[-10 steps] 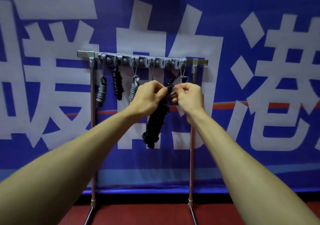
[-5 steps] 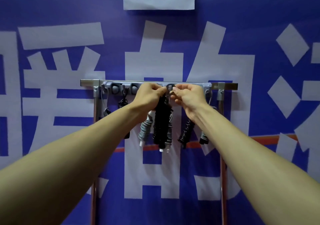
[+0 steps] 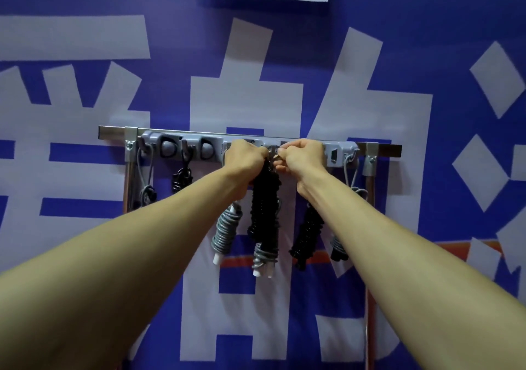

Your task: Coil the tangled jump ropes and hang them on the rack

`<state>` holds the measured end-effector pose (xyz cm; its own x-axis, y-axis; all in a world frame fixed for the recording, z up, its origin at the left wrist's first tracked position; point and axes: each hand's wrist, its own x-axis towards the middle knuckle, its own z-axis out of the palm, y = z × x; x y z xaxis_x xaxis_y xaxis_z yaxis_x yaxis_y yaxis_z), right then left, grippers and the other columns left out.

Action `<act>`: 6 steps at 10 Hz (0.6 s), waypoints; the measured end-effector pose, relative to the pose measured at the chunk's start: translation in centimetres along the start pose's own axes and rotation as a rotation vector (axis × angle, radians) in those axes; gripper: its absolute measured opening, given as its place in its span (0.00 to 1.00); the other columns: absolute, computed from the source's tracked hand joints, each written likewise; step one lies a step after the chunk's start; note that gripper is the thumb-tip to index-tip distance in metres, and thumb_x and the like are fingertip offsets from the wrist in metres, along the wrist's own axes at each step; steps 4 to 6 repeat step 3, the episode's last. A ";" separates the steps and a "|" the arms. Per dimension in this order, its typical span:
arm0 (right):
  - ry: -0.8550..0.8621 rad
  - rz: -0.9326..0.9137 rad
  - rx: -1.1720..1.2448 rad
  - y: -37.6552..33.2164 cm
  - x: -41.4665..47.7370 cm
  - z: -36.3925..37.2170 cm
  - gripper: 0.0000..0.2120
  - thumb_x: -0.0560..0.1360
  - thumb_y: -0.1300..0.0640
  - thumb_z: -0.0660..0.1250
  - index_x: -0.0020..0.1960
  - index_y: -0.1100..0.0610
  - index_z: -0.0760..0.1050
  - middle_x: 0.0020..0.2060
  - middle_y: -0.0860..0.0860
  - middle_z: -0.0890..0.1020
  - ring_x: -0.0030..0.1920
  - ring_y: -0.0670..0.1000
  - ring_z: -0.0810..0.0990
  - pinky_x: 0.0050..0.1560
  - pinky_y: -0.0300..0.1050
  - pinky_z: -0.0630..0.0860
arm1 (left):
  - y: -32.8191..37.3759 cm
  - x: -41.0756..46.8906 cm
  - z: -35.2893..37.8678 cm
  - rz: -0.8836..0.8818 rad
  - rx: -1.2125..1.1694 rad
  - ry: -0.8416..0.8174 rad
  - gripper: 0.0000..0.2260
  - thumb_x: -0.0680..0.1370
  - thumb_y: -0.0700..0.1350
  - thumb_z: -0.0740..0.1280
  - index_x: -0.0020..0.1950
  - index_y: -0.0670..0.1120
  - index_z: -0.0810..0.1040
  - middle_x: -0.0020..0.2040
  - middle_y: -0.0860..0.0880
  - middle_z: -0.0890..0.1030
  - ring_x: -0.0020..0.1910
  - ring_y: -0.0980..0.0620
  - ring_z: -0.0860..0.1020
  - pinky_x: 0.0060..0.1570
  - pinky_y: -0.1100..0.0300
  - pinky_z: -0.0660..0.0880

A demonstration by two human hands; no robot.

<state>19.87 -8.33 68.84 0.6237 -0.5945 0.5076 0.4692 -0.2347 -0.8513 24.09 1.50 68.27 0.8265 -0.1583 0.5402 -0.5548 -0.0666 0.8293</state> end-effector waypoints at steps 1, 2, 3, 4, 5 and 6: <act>-0.032 -0.070 -0.063 1.0 -0.5 0.0 0.07 0.74 0.68 0.66 0.40 0.58 0.74 0.32 0.55 0.80 0.27 0.48 0.78 0.31 0.41 0.76 | -1.9 -0.2 -0.1 0.030 -0.040 -0.025 0.08 0.73 0.43 0.68 0.36 0.43 0.81 0.35 0.41 0.79 0.35 0.48 0.76 0.43 0.47 0.79; -0.043 -0.091 -0.096 1.6 -1.0 -0.4 0.10 0.72 0.67 0.67 0.38 0.54 0.75 0.36 0.54 0.83 0.32 0.49 0.80 0.41 0.45 0.81 | -2.5 -1.2 -0.4 0.054 -0.026 -0.052 0.09 0.73 0.41 0.65 0.44 0.46 0.85 0.42 0.42 0.84 0.40 0.49 0.78 0.53 0.47 0.79; 0.037 -0.202 -0.301 1.9 -1.6 -1.3 0.09 0.69 0.63 0.68 0.37 0.49 0.77 0.40 0.51 0.84 0.42 0.51 0.83 0.52 0.51 0.81 | -2.5 -2.4 -1.0 0.060 -0.022 -0.002 0.08 0.74 0.40 0.64 0.40 0.50 0.81 0.42 0.48 0.82 0.45 0.49 0.80 0.56 0.51 0.77; 0.037 -0.202 -0.301 1.9 -1.6 -1.3 0.09 0.69 0.63 0.68 0.37 0.49 0.77 0.40 0.51 0.84 0.42 0.51 0.83 0.52 0.51 0.81 | -2.5 -2.4 -1.0 0.060 -0.022 -0.002 0.08 0.74 0.40 0.64 0.40 0.50 0.81 0.42 0.48 0.82 0.45 0.49 0.80 0.56 0.51 0.77; 0.037 -0.202 -0.301 1.9 -1.6 -1.3 0.09 0.69 0.63 0.68 0.37 0.49 0.77 0.40 0.51 0.84 0.42 0.51 0.83 0.52 0.51 0.81 | -2.5 -2.4 -1.0 0.060 -0.022 -0.002 0.08 0.74 0.40 0.64 0.40 0.50 0.81 0.42 0.48 0.82 0.45 0.49 0.80 0.56 0.51 0.77; 0.037 -0.202 -0.301 1.9 -1.6 -1.3 0.09 0.69 0.63 0.68 0.37 0.49 0.77 0.40 0.51 0.84 0.42 0.51 0.83 0.52 0.51 0.81 | -2.5 -2.4 -1.0 0.060 -0.022 -0.002 0.08 0.74 0.40 0.64 0.40 0.50 0.81 0.42 0.48 0.82 0.45 0.49 0.80 0.56 0.51 0.77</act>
